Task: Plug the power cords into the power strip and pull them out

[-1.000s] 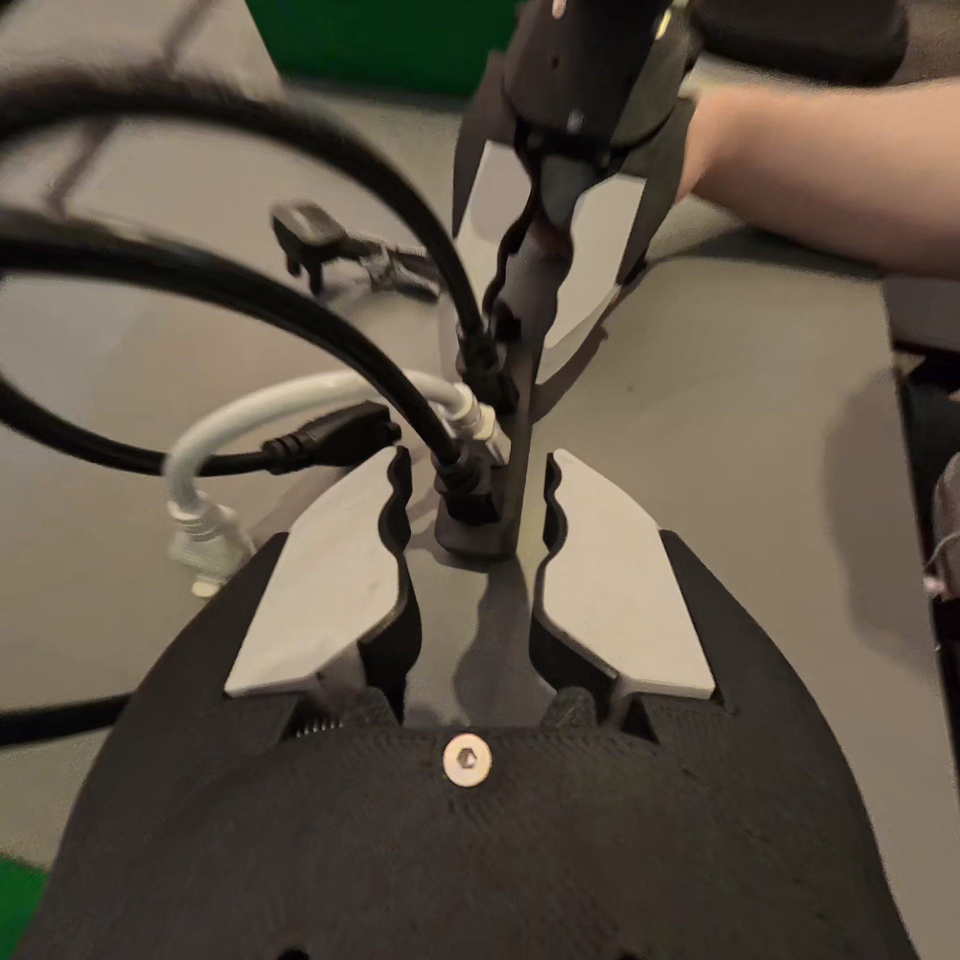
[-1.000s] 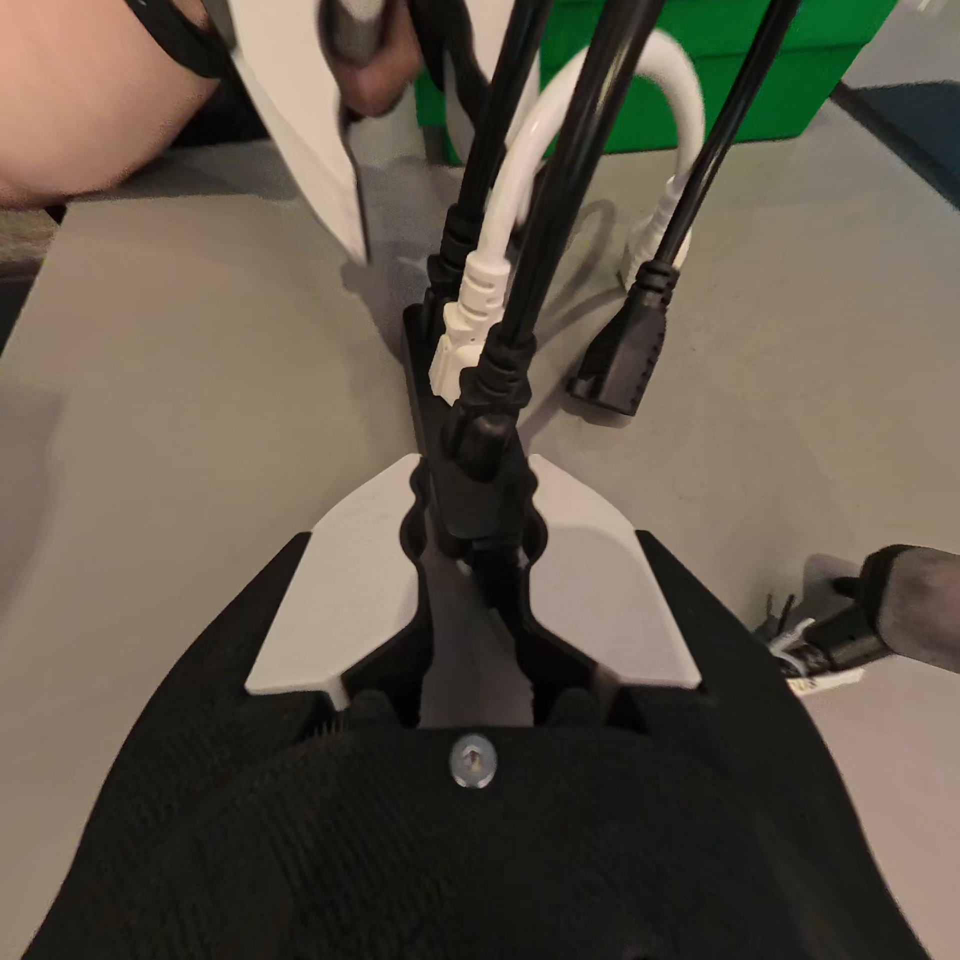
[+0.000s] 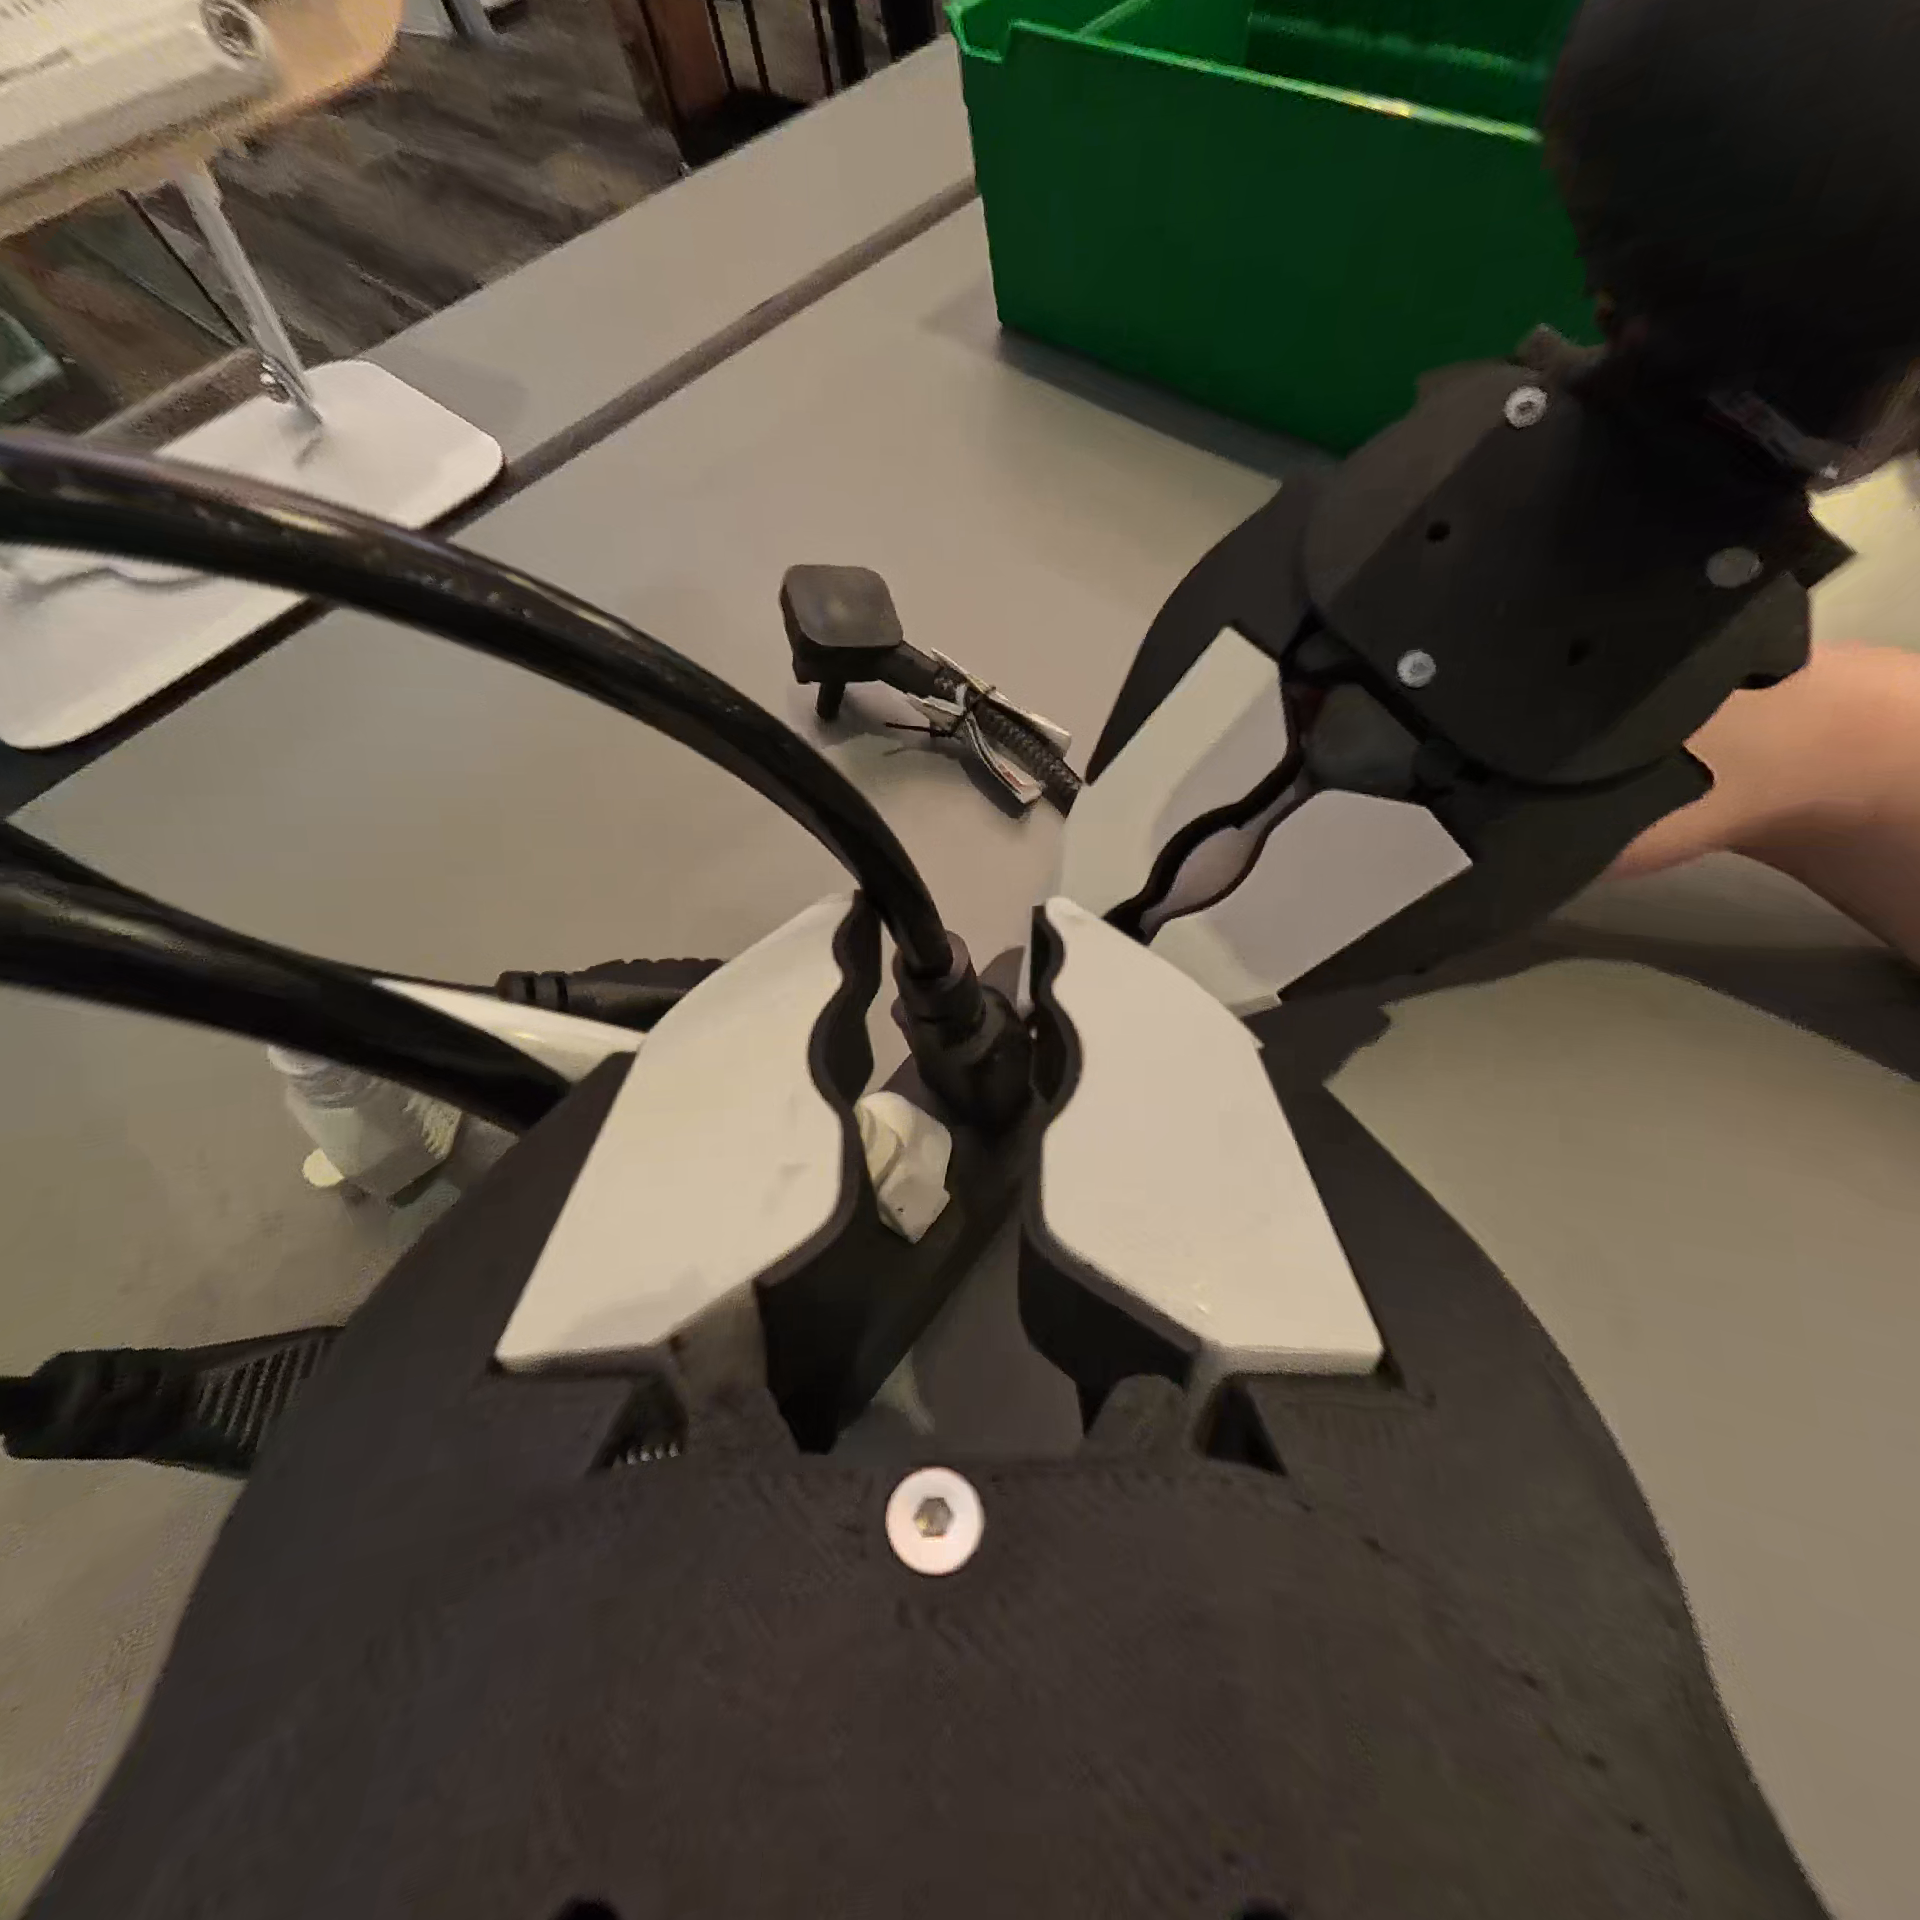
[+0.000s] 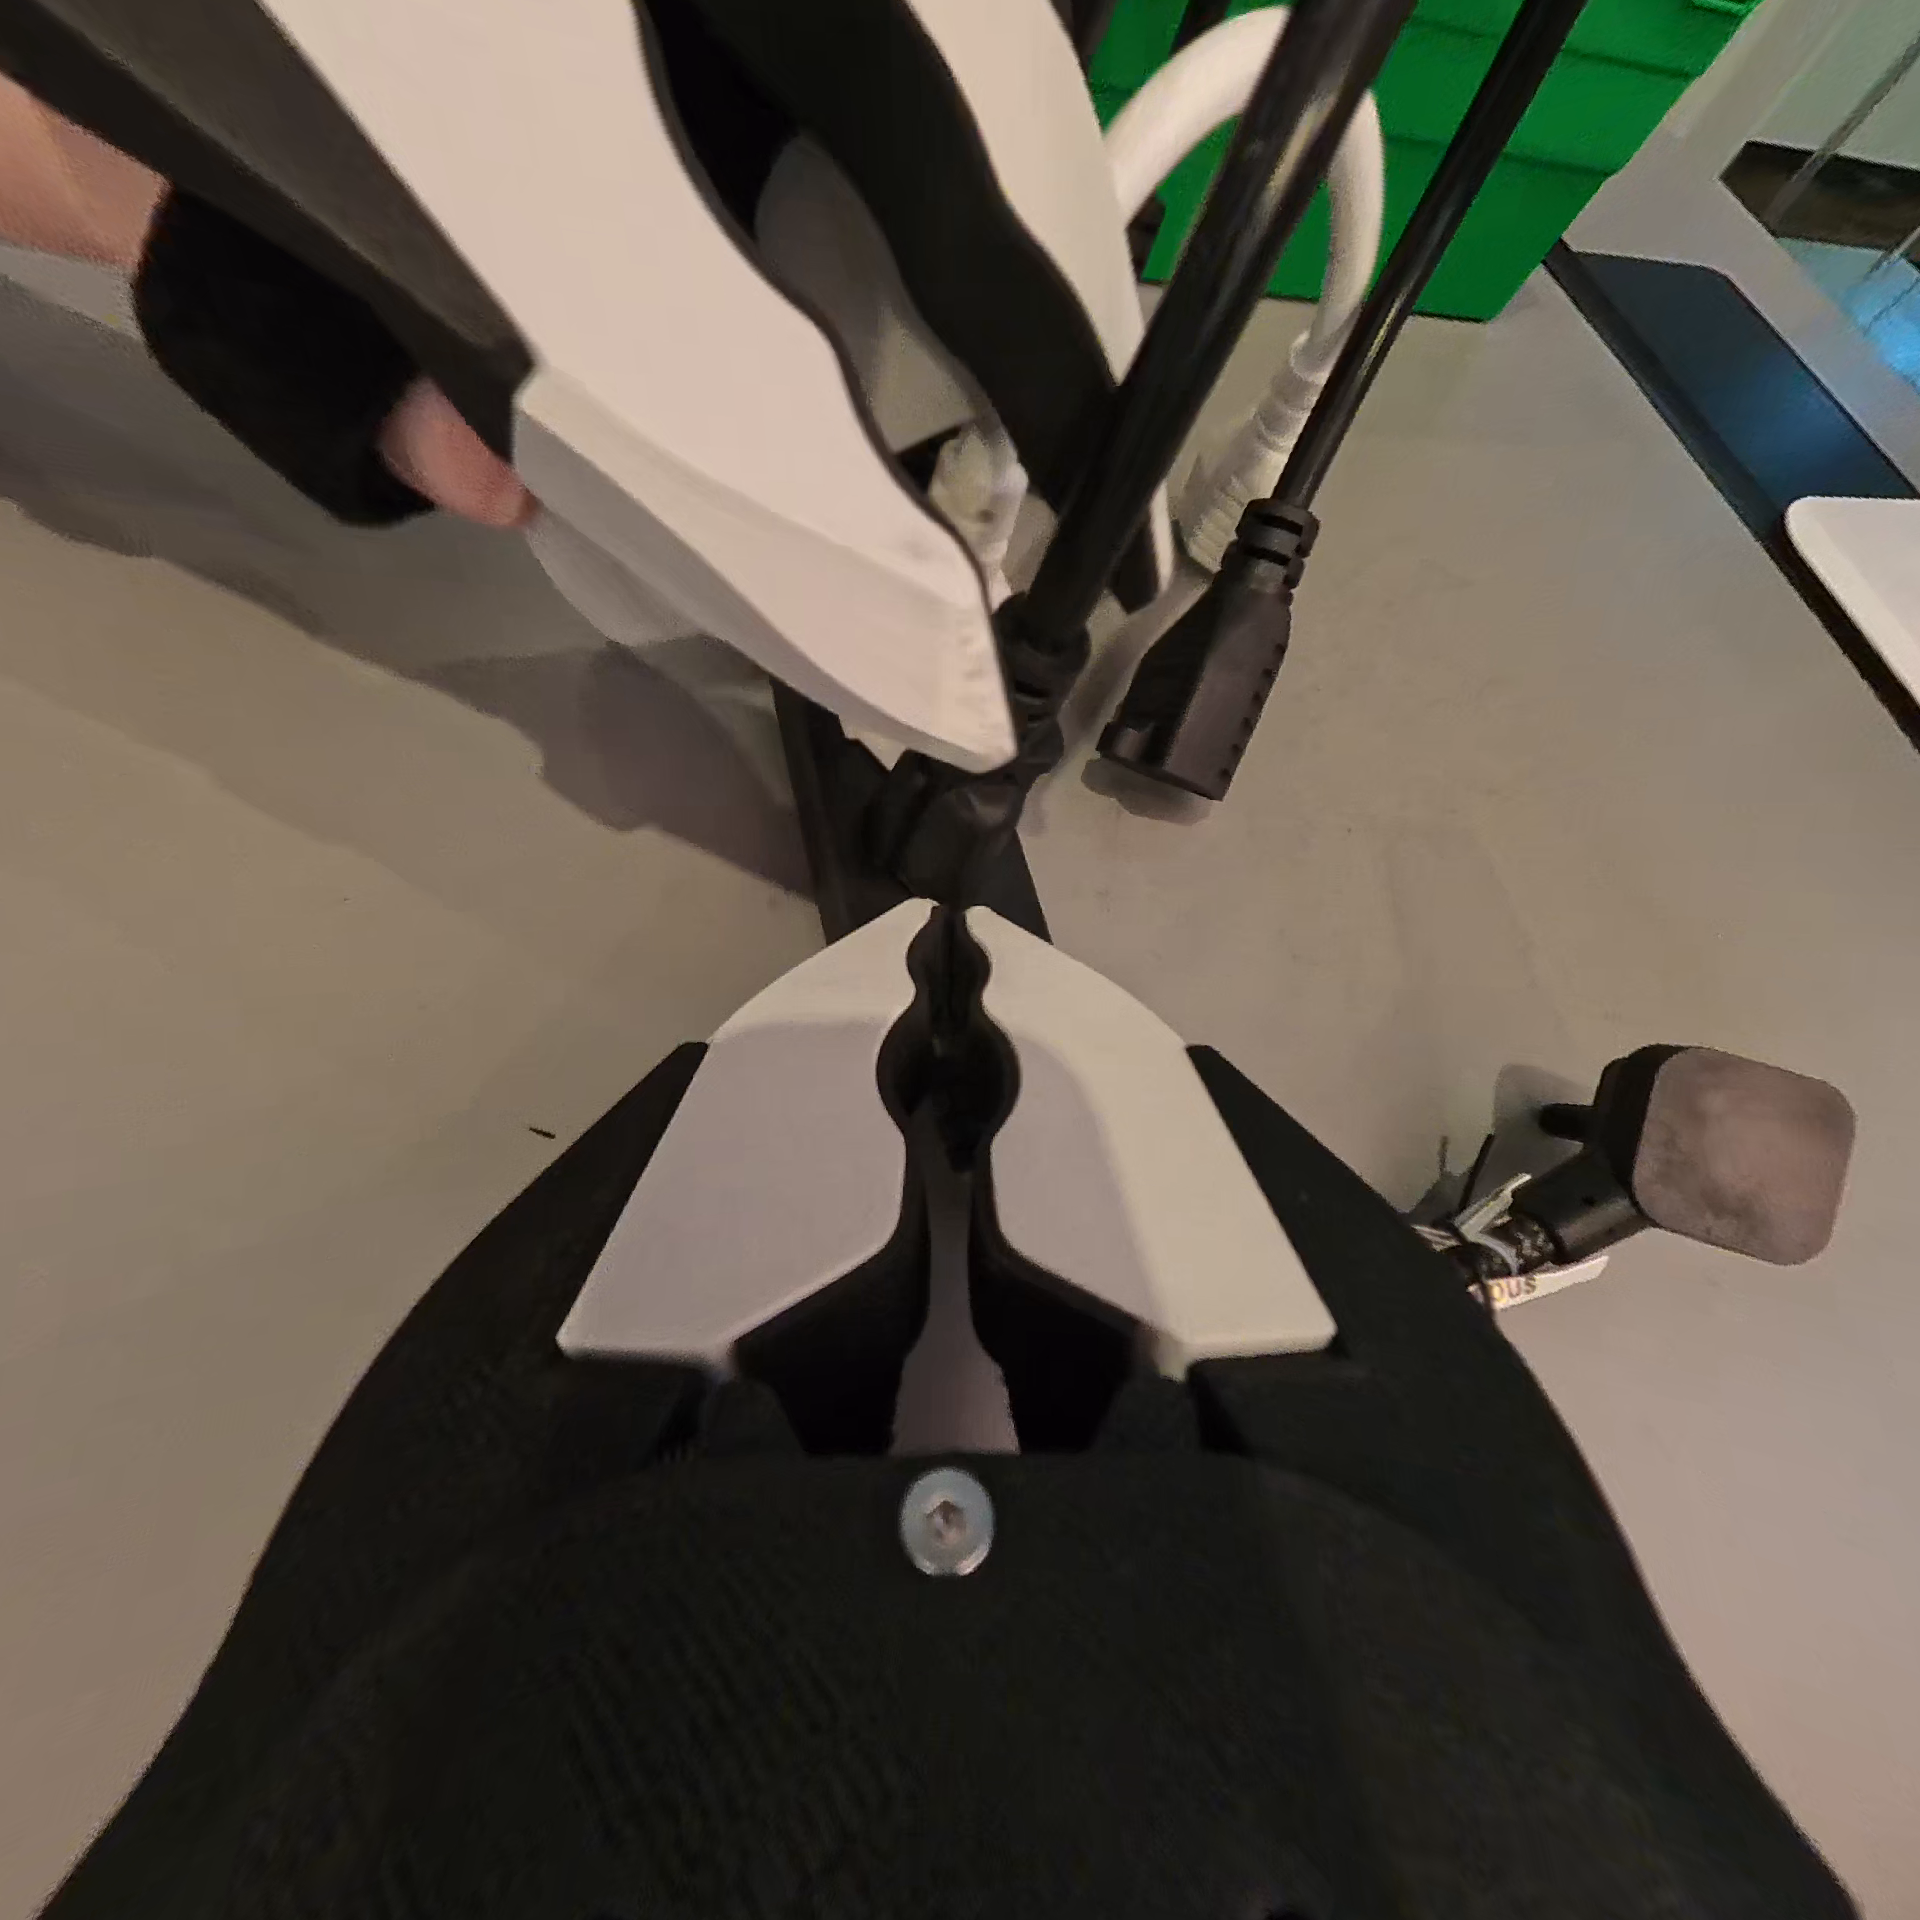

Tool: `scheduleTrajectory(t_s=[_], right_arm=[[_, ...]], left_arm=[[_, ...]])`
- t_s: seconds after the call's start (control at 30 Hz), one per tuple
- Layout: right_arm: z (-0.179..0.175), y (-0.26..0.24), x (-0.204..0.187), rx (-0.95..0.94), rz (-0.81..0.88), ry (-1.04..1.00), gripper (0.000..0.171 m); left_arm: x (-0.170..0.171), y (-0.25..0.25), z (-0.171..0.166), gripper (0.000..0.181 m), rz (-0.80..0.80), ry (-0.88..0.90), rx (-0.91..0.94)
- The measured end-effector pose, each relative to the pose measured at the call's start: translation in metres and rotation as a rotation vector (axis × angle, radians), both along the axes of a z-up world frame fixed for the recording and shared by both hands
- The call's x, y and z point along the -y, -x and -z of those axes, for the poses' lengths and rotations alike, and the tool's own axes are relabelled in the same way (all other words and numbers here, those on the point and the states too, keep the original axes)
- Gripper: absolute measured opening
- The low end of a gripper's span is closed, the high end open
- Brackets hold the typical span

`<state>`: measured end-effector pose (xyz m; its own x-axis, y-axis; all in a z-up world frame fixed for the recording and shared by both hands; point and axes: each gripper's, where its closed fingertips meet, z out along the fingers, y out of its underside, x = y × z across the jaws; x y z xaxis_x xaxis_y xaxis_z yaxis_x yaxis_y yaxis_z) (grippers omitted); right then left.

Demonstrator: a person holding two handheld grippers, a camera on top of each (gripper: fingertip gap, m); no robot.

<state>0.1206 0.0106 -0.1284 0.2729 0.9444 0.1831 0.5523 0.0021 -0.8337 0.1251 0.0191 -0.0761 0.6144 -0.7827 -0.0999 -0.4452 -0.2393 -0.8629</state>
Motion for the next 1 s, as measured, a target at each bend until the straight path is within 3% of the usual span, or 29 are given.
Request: scheduleTrajectory(t_s=[0.07,0.17,0.27,0.43,0.63,0.67,1.0], right_arm=[[0.0,0.0,0.0,0.012,0.016,-0.011,0.001],[0.0,0.0,0.0,0.024,0.043,-0.023,0.002],[0.0,0.0,0.0,0.01,0.052,-0.025,0.002],[0.0,0.0,-0.003,0.021,0.081,-0.062,0.002],[0.0,0.0,-0.004,0.01,0.099,-0.027,0.002],[0.0,-0.001,-0.004,0.003,0.1,-0.016,0.002],[0.002,0.0,-0.002,0.011,0.095,-0.058,0.002]], left_arm=[[-0.005,0.002,0.002,0.016,-0.04,-0.012,0.012],[0.004,0.001,0.005,0.026,-0.067,0.022,-0.003],[-0.001,0.002,0.008,0.026,-0.117,-0.129,-0.043],[-0.007,0.008,0.015,0.017,-0.222,-0.186,-0.074],[-0.008,0.005,0.013,0.022,-0.266,-0.096,0.002],[-0.009,0.007,0.013,0.015,-0.257,-0.106,-0.028],[-0.002,0.008,0.014,0.014,-0.077,-0.008,-0.015]])
